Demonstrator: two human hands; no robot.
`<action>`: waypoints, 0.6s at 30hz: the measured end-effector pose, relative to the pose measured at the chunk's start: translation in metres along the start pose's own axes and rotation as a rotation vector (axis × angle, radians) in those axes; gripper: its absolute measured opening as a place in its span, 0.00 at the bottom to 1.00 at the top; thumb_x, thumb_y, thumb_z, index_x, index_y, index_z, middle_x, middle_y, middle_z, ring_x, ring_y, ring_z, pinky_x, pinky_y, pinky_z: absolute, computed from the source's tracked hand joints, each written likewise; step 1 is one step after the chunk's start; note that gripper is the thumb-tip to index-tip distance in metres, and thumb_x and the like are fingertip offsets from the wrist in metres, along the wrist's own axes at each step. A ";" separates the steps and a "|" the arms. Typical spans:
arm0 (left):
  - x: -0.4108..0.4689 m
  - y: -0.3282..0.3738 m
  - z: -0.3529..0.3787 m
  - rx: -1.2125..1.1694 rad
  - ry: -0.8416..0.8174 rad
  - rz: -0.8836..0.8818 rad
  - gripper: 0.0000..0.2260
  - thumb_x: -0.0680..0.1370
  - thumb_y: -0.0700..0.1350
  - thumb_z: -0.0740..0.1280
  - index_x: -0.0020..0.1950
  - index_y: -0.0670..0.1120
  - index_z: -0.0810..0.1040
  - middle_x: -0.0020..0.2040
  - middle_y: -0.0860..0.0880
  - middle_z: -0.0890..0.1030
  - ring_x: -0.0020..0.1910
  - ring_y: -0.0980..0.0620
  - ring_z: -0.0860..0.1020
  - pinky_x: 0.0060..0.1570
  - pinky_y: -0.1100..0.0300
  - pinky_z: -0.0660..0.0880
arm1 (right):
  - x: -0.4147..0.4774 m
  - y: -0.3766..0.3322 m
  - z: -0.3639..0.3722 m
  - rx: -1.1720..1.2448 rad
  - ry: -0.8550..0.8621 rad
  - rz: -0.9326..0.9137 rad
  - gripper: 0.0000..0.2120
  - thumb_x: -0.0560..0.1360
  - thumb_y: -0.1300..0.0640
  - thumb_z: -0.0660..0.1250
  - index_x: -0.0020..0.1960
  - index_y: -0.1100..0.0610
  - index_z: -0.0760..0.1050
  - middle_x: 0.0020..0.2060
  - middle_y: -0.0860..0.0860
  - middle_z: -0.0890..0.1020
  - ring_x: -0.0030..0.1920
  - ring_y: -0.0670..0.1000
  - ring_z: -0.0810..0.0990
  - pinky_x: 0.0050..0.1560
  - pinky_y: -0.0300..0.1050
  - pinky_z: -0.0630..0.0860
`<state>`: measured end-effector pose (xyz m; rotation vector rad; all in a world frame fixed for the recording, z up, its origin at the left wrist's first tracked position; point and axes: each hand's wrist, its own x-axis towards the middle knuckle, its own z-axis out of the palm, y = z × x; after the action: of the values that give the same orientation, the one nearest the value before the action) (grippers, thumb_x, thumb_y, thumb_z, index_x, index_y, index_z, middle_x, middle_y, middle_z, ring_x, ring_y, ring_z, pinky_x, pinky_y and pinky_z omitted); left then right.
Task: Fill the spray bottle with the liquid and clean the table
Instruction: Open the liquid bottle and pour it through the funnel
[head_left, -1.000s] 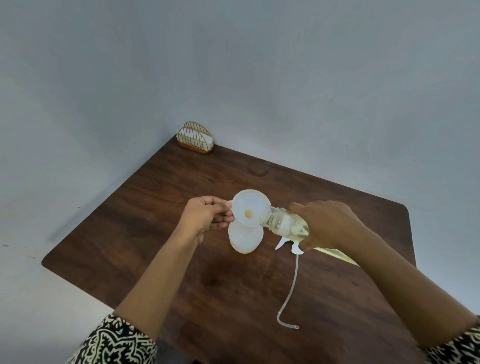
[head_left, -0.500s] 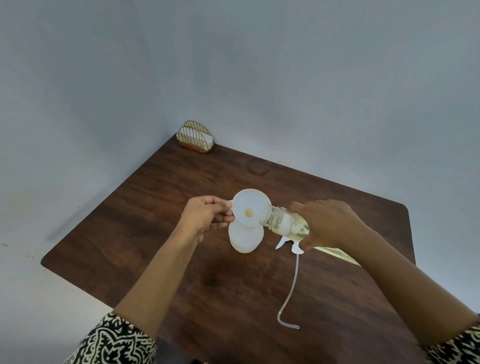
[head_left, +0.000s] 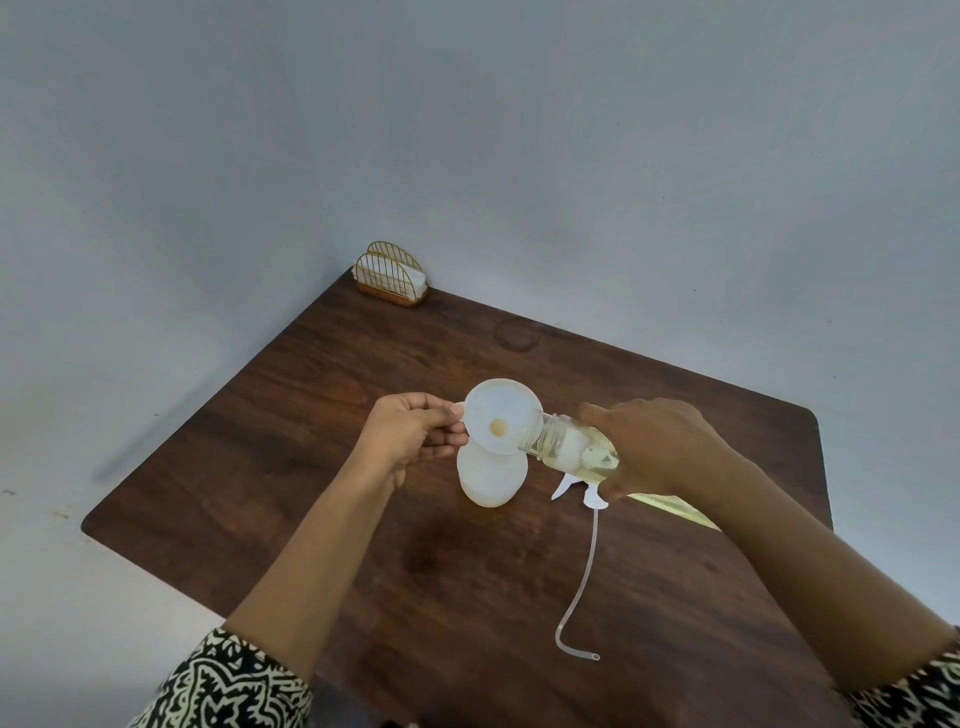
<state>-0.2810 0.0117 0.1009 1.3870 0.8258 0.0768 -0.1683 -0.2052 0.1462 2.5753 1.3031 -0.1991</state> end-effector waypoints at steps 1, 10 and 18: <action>0.000 0.000 0.000 0.001 0.000 0.000 0.02 0.75 0.39 0.71 0.45 0.41 0.83 0.36 0.46 0.85 0.34 0.53 0.83 0.33 0.62 0.79 | 0.000 0.000 0.000 -0.002 -0.003 0.002 0.30 0.64 0.41 0.72 0.62 0.44 0.65 0.44 0.44 0.80 0.41 0.49 0.75 0.29 0.38 0.57; 0.000 -0.001 -0.001 -0.010 -0.002 -0.001 0.02 0.75 0.39 0.71 0.43 0.41 0.82 0.36 0.45 0.85 0.33 0.53 0.83 0.32 0.62 0.79 | -0.001 -0.001 -0.002 0.002 -0.013 0.001 0.31 0.63 0.40 0.72 0.62 0.44 0.64 0.44 0.44 0.80 0.44 0.50 0.78 0.32 0.40 0.61; 0.000 -0.001 -0.001 -0.007 0.002 -0.005 0.02 0.75 0.39 0.72 0.44 0.41 0.83 0.36 0.45 0.85 0.34 0.53 0.84 0.33 0.62 0.79 | -0.002 -0.003 -0.002 -0.005 -0.010 -0.013 0.30 0.64 0.39 0.72 0.62 0.44 0.64 0.44 0.45 0.80 0.43 0.50 0.77 0.29 0.39 0.58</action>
<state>-0.2822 0.0116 0.1000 1.3785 0.8302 0.0770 -0.1713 -0.2043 0.1483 2.5598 1.3154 -0.2104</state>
